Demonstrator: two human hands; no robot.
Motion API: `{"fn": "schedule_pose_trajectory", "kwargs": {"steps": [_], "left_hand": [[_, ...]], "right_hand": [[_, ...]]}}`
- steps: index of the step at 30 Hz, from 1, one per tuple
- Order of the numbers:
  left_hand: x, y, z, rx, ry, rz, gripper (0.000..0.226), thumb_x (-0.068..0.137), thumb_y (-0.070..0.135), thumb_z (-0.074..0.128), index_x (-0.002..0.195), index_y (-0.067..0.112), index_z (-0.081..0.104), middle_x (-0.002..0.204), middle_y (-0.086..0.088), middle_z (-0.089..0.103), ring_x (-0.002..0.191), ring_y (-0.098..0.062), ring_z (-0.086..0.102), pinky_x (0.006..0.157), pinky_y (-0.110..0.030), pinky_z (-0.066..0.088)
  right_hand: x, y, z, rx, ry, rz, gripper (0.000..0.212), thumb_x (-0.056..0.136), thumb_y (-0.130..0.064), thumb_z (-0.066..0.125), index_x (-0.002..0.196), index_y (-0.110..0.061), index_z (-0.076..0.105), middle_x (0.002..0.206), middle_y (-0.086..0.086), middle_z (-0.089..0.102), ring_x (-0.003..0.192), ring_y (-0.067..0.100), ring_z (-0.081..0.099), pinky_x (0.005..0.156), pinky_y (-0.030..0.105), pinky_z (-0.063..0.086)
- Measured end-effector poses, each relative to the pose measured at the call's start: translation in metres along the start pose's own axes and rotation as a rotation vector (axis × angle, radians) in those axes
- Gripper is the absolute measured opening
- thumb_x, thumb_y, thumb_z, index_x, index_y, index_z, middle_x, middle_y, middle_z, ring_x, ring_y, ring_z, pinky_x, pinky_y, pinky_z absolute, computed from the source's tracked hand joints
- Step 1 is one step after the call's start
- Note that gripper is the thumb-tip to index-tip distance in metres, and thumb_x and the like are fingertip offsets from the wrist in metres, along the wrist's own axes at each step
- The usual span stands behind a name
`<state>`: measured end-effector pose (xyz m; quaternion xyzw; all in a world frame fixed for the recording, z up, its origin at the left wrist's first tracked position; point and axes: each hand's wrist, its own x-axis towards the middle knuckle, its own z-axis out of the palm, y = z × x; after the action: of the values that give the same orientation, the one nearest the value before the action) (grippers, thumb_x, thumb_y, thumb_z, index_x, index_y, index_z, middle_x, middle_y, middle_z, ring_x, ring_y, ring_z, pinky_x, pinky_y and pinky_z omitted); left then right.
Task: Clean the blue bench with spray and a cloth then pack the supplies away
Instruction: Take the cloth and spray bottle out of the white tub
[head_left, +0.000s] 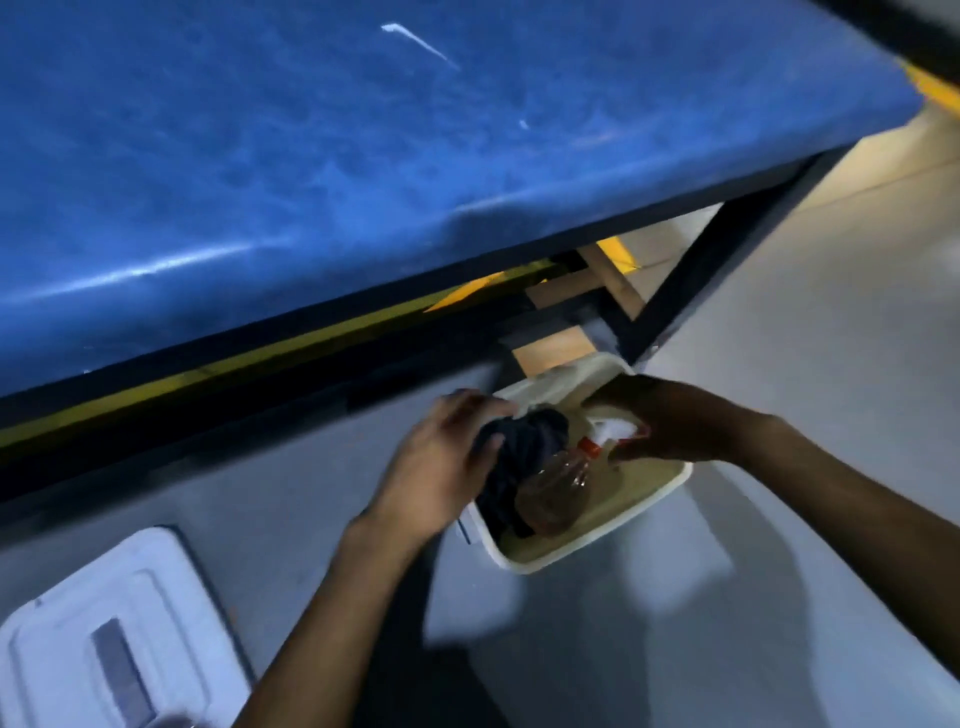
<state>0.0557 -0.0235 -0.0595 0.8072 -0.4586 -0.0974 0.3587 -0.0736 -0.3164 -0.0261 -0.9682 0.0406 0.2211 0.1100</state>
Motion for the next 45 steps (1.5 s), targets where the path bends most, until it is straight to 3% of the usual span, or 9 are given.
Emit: {"fn": "schedule_pose_trajectory", "kwargs": {"steps": [6,18,22,29,36,39,41,44,45], "left_hand": [[0.069,-0.013,0.091,0.236,-0.572,-0.078,0.06,0.103,0.053,0.044,0.157,0.028,0.04,0.159,0.001,0.046,0.145,-0.022,0.045,0.117,-0.03,0.032],[0.072,-0.012,0.077,0.354,-0.478,-0.067,0.038,0.098,0.034,0.059,0.133,0.019,0.066,0.135,-0.007,0.067,0.125,-0.029,0.063,0.094,-0.029,0.048],[0.047,0.015,0.004,0.184,-0.228,-0.071,0.041,0.087,0.024,0.066,0.128,0.023,0.067,0.117,-0.007,0.068,0.108,-0.031,0.066,0.09,-0.035,0.051],[-0.066,-0.008,-0.128,-0.128,0.221,-0.427,0.031,0.086,0.038,0.079,0.104,0.059,0.065,0.109,0.016,0.072,0.095,0.008,0.067,0.08,-0.018,0.053],[-0.152,-0.121,-0.127,0.083,0.125,-0.885,0.032,0.079,0.049,0.074,0.107,0.033,0.072,0.099,-0.003,0.076,0.094,-0.033,0.075,0.08,-0.044,0.058],[-0.169,-0.14,-0.099,0.168,0.15,-0.95,0.022,0.086,0.023,0.079,0.106,0.019,0.074,0.092,-0.011,0.067,0.096,-0.041,0.071,0.07,-0.038,0.043],[-0.179,-0.149,-0.08,0.162,0.163,-0.931,0.016,0.086,0.013,0.075,0.101,0.011,0.071,0.084,-0.01,0.056,0.089,-0.044,0.068,0.066,-0.036,0.036],[-0.196,-0.169,-0.055,0.169,0.113,-0.891,0.017,0.077,0.015,0.06,0.092,0.015,0.07,0.08,-0.011,0.062,0.08,-0.041,0.066,0.064,-0.036,0.041],[-0.201,-0.176,-0.048,0.154,0.102,-0.866,0.022,0.075,0.017,0.056,0.091,0.018,0.071,0.082,-0.01,0.067,0.081,-0.038,0.066,0.066,-0.036,0.044]], "right_hand": [[0.01,0.001,0.024,0.036,-0.078,0.163,0.074,0.095,-0.034,0.066,0.157,-0.024,0.028,0.154,0.005,0.044,0.134,0.025,0.049,0.11,0.032,0.037],[-0.006,-0.007,0.002,0.193,0.02,-0.014,0.03,0.094,-0.033,0.067,0.124,-0.027,0.067,0.124,-0.007,0.062,0.109,0.013,0.06,0.095,0.032,0.052],[-0.016,-0.026,-0.045,0.13,0.146,-0.176,0.022,0.092,-0.026,0.071,0.113,-0.029,0.073,0.113,-0.009,0.066,0.1,0.011,0.063,0.086,0.039,0.055],[-0.026,-0.105,-0.124,-0.115,0.281,-0.391,0.02,0.093,-0.028,0.069,0.109,-0.039,0.07,0.108,-0.016,0.061,0.102,0.009,0.06,0.075,0.036,0.053],[0.045,-0.204,-0.122,-0.39,0.497,-0.797,0.035,0.092,-0.01,0.046,0.113,-0.025,0.07,0.12,-0.002,0.066,0.094,0.032,0.07,0.064,0.042,0.059],[0.108,-0.223,-0.073,-0.644,0.466,-0.859,0.041,0.108,-0.048,0.028,0.117,-0.031,0.064,0.124,-0.006,0.061,0.113,0.022,0.067,0.098,0.046,0.054],[0.145,-0.232,-0.042,-0.611,0.117,-0.878,0.069,0.078,-0.089,0.032,0.118,-0.04,0.06,0.13,-0.011,0.059,0.128,0.01,0.052,0.113,0.036,0.038],[0.16,-0.251,-0.005,-0.78,-0.147,-0.788,0.037,0.109,-0.041,0.029,0.112,-0.024,0.062,0.117,0.0,0.063,0.109,0.012,0.062,0.106,0.034,0.043],[0.169,-0.252,0.004,-0.808,0.043,-0.796,0.036,0.109,-0.017,0.024,0.1,-0.02,0.059,0.104,0.005,0.061,0.092,0.02,0.064,0.1,0.037,0.047]]}}
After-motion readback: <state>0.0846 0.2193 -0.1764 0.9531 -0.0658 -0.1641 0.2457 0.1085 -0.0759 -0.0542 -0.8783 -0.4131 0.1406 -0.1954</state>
